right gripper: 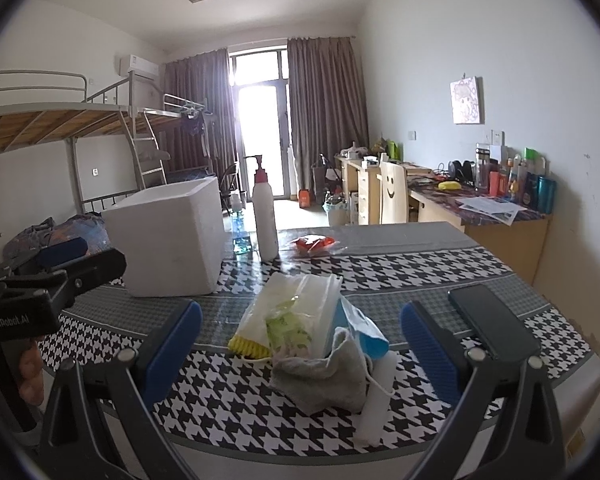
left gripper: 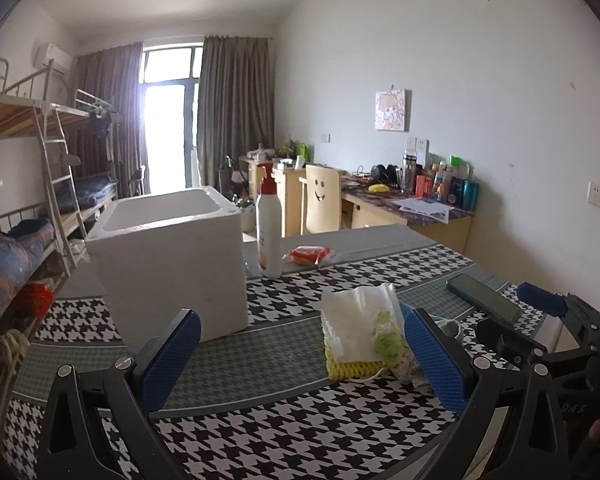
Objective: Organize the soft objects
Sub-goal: 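Reach the right gripper into the pile and grasp the green wipes packet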
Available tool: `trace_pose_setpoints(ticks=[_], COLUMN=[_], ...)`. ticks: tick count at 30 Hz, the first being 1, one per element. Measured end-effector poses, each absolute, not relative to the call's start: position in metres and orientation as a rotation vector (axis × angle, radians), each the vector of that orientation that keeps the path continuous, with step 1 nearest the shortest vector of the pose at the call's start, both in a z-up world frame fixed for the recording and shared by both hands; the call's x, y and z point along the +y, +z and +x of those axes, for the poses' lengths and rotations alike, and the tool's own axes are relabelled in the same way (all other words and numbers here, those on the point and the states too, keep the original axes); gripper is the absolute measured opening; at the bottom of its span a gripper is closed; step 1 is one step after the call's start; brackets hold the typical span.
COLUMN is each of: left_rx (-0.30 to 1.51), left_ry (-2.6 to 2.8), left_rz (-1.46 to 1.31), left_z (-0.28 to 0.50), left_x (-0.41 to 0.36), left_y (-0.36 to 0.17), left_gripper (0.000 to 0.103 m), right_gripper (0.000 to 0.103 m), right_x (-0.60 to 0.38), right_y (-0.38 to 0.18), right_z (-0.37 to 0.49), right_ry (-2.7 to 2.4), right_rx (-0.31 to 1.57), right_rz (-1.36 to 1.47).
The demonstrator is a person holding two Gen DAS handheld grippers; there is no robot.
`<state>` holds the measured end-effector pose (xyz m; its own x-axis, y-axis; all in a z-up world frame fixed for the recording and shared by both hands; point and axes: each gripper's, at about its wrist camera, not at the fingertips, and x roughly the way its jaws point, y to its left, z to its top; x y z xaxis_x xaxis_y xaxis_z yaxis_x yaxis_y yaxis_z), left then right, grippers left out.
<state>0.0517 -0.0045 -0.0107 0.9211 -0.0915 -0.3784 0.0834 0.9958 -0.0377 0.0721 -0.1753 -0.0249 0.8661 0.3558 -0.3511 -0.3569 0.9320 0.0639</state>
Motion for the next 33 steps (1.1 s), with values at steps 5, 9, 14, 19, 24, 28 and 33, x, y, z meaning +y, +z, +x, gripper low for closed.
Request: trace_pose_setpoints(ticks=[5, 9, 14, 19, 24, 28, 33], left_rx=[0.41, 0.43, 0.466, 0.5, 0.516, 0.536, 0.548], left_ry=[-0.11, -0.117, -0.132, -0.148, -0.133, -0.123, -0.115], left_rz=[-0.02, -0.019, -0.024, -0.025, -0.041, -0.046, -0.059], left_z=[0.062, 0.073, 0.089, 0.103, 0.11, 0.116, 0.12], left_x=[-0.008, -0.011, -0.015, -0.02, -0.014, -0.008, 0.0], left_y=[-0.011, -0.014, -0.022, -0.03, -0.035, -0.039, -0.043], left_gripper=[0.102, 0.102, 0.102, 0.102, 0.102, 0.102, 0.102], right_gripper=[0.101, 0.101, 0.101, 0.101, 0.101, 0.101, 0.101], right_x=[-0.179, -0.184, -0.188, -0.191, -0.192, -0.186, -0.176], right_y=[-0.024, -0.024, -0.027, -0.032, -0.035, -0.037, -0.04], right_z=[0.077, 0.083, 0.093, 0.1, 0.104, 0.109, 0.114], right_ry=[0.367, 0.352, 0.339, 0.332, 0.342, 0.361, 0.39], right_rx=[0.377, 0.388, 0.412, 0.439, 0.451, 0.465, 0.478], right_rz=[-0.005, 0.001, 0.005, 0.011, 0.007, -0.006, -0.024])
